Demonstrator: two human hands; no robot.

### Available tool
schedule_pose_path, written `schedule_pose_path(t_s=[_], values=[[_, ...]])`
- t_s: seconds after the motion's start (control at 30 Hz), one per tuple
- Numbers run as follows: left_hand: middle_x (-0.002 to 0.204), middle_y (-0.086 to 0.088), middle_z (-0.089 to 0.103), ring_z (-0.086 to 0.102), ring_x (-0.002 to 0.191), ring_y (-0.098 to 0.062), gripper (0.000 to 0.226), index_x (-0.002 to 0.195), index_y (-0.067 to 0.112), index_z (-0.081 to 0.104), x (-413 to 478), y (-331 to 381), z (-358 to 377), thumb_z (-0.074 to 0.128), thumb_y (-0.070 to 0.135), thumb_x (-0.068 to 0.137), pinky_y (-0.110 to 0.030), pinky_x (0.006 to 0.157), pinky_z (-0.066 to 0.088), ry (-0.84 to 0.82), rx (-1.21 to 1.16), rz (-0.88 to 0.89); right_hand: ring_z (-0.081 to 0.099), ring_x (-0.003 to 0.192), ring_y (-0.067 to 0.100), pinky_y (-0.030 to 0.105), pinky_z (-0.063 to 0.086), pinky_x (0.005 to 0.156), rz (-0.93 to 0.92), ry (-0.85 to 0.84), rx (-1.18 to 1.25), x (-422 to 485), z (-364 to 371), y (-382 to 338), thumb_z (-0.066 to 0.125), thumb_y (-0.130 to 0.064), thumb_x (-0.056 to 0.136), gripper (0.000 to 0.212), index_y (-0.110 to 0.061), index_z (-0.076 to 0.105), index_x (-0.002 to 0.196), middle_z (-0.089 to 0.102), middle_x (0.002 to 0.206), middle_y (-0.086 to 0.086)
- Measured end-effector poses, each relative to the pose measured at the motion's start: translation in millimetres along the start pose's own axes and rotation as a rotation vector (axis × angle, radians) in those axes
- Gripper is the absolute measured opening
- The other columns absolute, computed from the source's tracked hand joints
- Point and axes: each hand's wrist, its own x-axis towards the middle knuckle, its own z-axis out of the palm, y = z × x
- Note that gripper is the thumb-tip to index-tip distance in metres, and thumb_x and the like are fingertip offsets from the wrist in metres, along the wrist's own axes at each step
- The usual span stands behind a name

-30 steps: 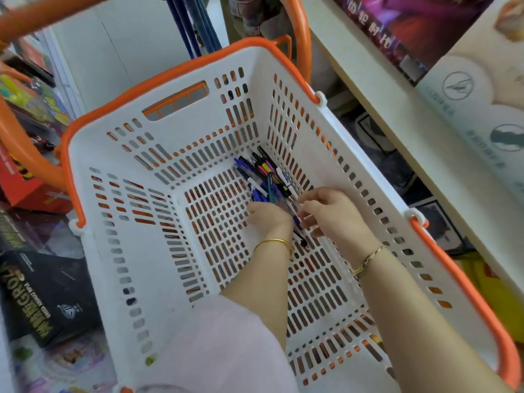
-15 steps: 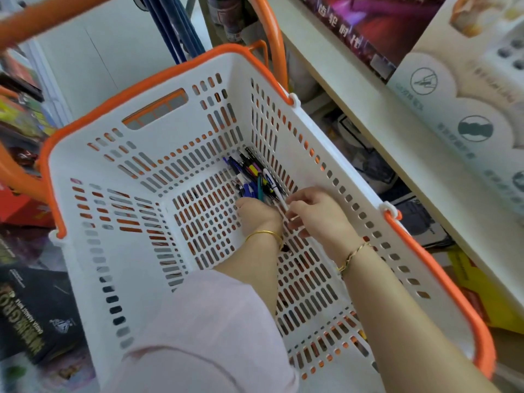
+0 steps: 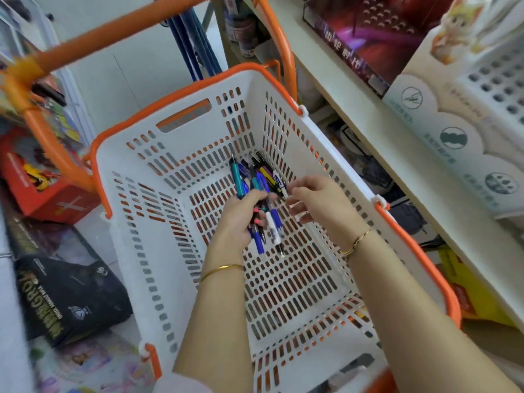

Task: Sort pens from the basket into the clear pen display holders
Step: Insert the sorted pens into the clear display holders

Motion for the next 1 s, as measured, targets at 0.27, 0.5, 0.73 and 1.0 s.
schedule_pose_path(t_s=[0.27, 0.5, 0.73, 1.0], values=[[0.059, 0.001, 0.063, 0.051, 0.041, -0.006, 0.008, 0.101, 0.005, 0.057, -107.5, 46.5, 66.7, 0.057, 0.007, 0.093, -0.017, 0.039, 0.043, -0.356, -0.055, 0.279, 0.070, 0.078, 0.014, 0.040, 0.060, 0.074, -0.212, 0.009, 0.200, -83.9, -62.5, -41.6, 0.042, -0.039, 0.100, 0.028, -0.019, 0.055, 0.115, 0.071, 0.079, -0.004], [0.055, -0.002, 0.055, 0.045, 0.038, -0.005, 0.016, 0.105, -0.004, 0.063, -185.8, 9.8, 180.0, 0.057, 0.002, 0.090, -0.016, 0.039, 0.040, -0.639, -0.027, 0.340, 0.053, 0.061, -0.008, 0.009, 0.042, 0.056, -0.482, 0.435, 0.244, -171.4, -143.4, -11.9, 0.043, -0.016, 0.101, 0.015, -0.021, 0.057, 0.098, 0.057, 0.072, -0.013], [0.051, -0.003, 0.049, 0.039, 0.032, -0.006, 0.010, 0.092, -0.004, 0.065, -273.9, -62.9, 286.1, 0.057, 0.002, 0.091, -0.014, 0.035, 0.035, -0.800, 0.029, 0.224, 0.054, 0.049, 0.010, 0.025, 0.041, 0.041, -0.391, 0.885, 0.436, -261.9, -234.3, 45.8, 0.047, -0.019, 0.100, 0.020, -0.009, 0.060, 0.089, 0.063, 0.061, 0.000], [0.052, -0.001, 0.044, 0.036, 0.036, -0.002, 0.013, 0.080, -0.002, 0.063, -311.3, -100.5, 339.4, 0.058, 0.003, 0.090, -0.013, 0.034, 0.029, -0.877, 0.126, 0.243, 0.060, 0.054, 0.014, 0.025, 0.049, 0.047, -0.472, 0.785, 0.613, -326.2, -298.3, 80.8, 0.043, -0.007, 0.100, 0.014, -0.008, 0.054, 0.108, 0.058, 0.070, 0.007]])
